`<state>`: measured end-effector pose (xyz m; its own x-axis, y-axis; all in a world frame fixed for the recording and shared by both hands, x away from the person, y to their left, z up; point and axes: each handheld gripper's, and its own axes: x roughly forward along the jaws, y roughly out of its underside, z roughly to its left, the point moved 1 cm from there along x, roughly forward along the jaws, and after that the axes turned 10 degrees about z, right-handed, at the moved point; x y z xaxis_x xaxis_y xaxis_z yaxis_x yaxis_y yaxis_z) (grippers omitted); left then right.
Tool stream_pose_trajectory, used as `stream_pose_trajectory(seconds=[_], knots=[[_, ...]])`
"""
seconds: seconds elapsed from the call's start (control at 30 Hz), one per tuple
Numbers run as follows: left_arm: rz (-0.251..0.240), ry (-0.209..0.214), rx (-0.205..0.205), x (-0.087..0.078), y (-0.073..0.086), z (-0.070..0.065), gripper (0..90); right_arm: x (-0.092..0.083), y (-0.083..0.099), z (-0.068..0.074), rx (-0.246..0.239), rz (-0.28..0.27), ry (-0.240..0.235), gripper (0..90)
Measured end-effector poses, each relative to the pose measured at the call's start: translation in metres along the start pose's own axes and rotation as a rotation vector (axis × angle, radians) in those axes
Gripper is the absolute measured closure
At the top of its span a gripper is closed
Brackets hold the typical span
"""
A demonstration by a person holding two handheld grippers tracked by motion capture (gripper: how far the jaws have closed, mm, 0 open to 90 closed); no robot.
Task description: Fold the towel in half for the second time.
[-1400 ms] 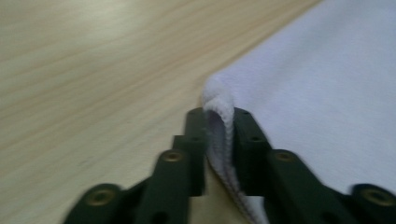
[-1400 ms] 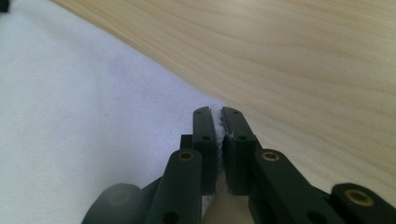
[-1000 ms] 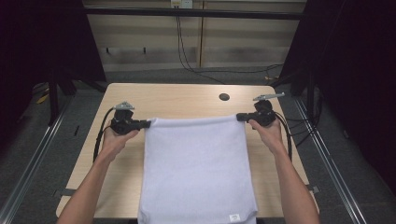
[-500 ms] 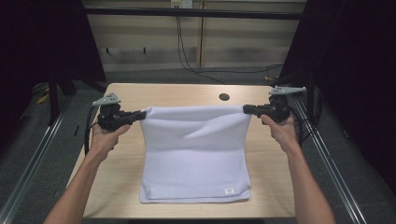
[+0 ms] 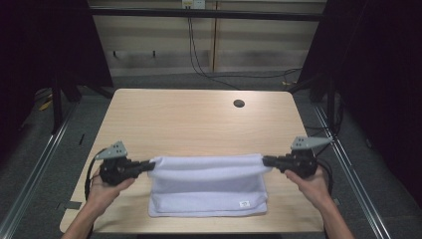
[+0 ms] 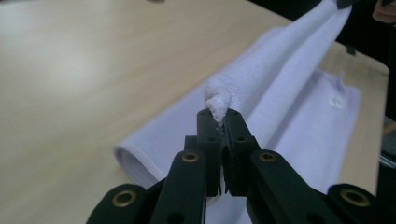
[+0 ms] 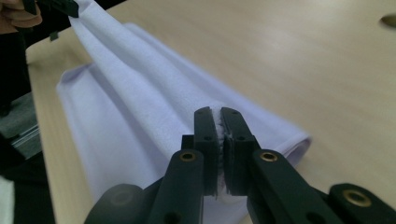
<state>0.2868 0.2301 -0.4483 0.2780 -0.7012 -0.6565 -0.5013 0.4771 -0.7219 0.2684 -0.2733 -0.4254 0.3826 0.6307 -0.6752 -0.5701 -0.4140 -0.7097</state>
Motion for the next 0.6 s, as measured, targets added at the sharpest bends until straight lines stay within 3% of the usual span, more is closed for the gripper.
stream_pose_trajectory(seconds=[0.1, 0.23, 0.3, 0.4, 0.47, 0.5, 0.57, 0.6], knots=[[0.075, 0.026, 0.008, 0.007, 0.030, -0.013, 86.8, 0.011, 0.030, 0.014, 0.013, 0.068, -0.022, 84.8], [0.150, 0.064, 0.013, 0.010, 0.051, -0.024, 85.7, 0.021, 0.058, 0.025, 0.004, 0.194, -0.015, 79.4], [0.177, 0.076, 0.039, 0.008, 0.058, -0.033, 83.4, 0.017, 0.067, 0.029, 0.012, 0.203, -0.056, 75.5], [0.187, 0.102, 0.058, 0.004, 0.064, -0.040, 76.3, 0.013, 0.077, 0.038, 0.007, 0.225, -0.077, 68.9], [0.159, 0.101, 0.058, 0.000, 0.064, -0.043, 70.7, 0.013, 0.084, 0.044, 0.010, 0.240, -0.083, 63.9], [0.121, 0.086, 0.029, -0.003, 0.062, -0.041, 67.1, 0.011, 0.085, 0.046, 0.013, 0.227, -0.077, 62.8], [0.046, 0.059, 0.002, -0.008, 0.057, -0.038, 59.6, 0.003, 0.082, 0.045, 0.016, 0.151, -0.044, 62.5], [0.014, 0.030, -0.014, -0.011, 0.055, -0.034, 57.4, -0.002, 0.080, 0.042, 0.035, 0.082, -0.031, 62.0]])
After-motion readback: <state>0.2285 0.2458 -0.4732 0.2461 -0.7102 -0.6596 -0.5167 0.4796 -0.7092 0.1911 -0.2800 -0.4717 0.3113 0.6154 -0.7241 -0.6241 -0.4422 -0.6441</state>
